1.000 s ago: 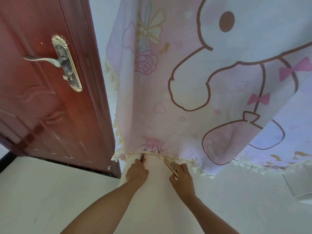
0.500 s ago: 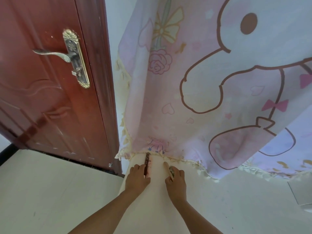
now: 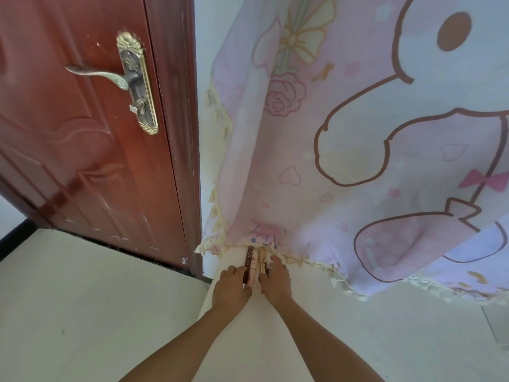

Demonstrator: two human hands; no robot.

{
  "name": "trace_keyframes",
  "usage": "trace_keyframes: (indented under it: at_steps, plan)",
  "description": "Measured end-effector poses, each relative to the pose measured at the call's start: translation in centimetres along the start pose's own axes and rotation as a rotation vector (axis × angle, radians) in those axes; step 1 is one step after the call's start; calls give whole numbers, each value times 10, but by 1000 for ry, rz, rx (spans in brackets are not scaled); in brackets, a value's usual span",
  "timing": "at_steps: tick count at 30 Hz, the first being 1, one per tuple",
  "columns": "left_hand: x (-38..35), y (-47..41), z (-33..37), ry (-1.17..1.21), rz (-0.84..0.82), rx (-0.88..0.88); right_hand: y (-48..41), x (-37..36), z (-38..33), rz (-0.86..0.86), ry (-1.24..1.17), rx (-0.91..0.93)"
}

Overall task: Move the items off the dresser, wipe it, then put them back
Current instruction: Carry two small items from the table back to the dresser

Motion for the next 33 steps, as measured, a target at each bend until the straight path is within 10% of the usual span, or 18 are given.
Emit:
trace_keyframes:
  at_steps: [12, 33]
  plan:
    - [2, 2, -6, -168, 101, -123, 6, 13, 0, -116, 514, 332]
    - [83, 37, -25, -302, 199, -120, 45, 34, -60, 75, 574, 785]
Point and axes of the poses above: each hand's wrist, its own y-axis away from the middle knuckle, its own x-axis out of the back of the hand, z = x × y, the point moved 6 cm from there along -y, towards the middle knuckle, and after that the axes turned 11 degrees about -y, right-handed, at the moved point
